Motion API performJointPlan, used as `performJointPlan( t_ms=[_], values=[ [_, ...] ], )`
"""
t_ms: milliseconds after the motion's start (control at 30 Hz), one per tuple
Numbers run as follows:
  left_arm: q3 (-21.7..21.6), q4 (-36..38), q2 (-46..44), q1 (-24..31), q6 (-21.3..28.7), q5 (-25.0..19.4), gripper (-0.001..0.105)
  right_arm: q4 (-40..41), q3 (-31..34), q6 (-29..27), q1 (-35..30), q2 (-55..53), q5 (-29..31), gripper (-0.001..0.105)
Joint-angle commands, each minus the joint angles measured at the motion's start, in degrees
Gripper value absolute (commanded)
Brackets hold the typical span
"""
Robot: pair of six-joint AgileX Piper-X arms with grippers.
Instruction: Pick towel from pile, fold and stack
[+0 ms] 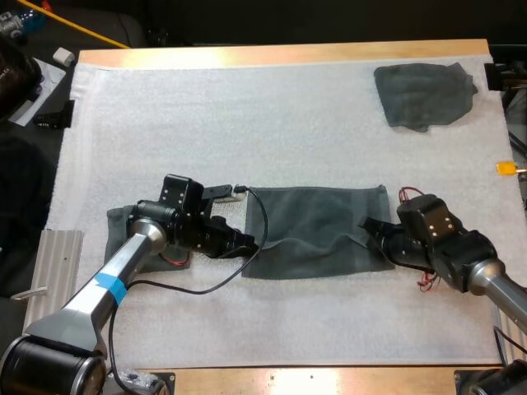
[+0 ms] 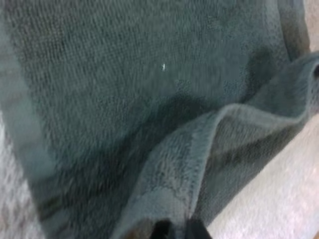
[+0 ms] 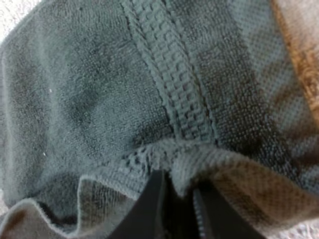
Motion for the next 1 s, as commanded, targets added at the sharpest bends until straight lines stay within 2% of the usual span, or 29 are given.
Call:
performJointPlan(
  t_ms=[0,167,367,667,733,967],
  values=[
    [-0.18,-4.17,0.38,0.80,-2.88,1.30,0.000,-1.45,-0.42,0.72,-1.35,1.72,0.08,0.000],
    [-0.21,-9.33,0.75,1.74,-5.55,1.32,0.000,-4.11,-0.44,1.44,-3.36,3.17,0.47,0.000],
    [-0.21,-13.01,1.03,2.46,-5.91,0.39,0.000,-6.98,-0.45,1.40,-4.65,4.04,1.76,0.000],
    [-0.23,-15.17,1.32,2.40,-4.92,-3.20,0.000,-10.28,-0.48,1.09,-4.38,5.02,4.16,0.000],
    [-0.39,-15.05,0.93,2.29,-5.61,-2.69,0.000,-9.76,-0.67,1.30,-4.80,4.56,4.39,0.000],
    [-0.50,-16.58,0.77,2.36,-5.66,-4.92,0.002,-10.86,-0.75,0.82,-4.94,4.60,5.50,0.000]
  ],
)
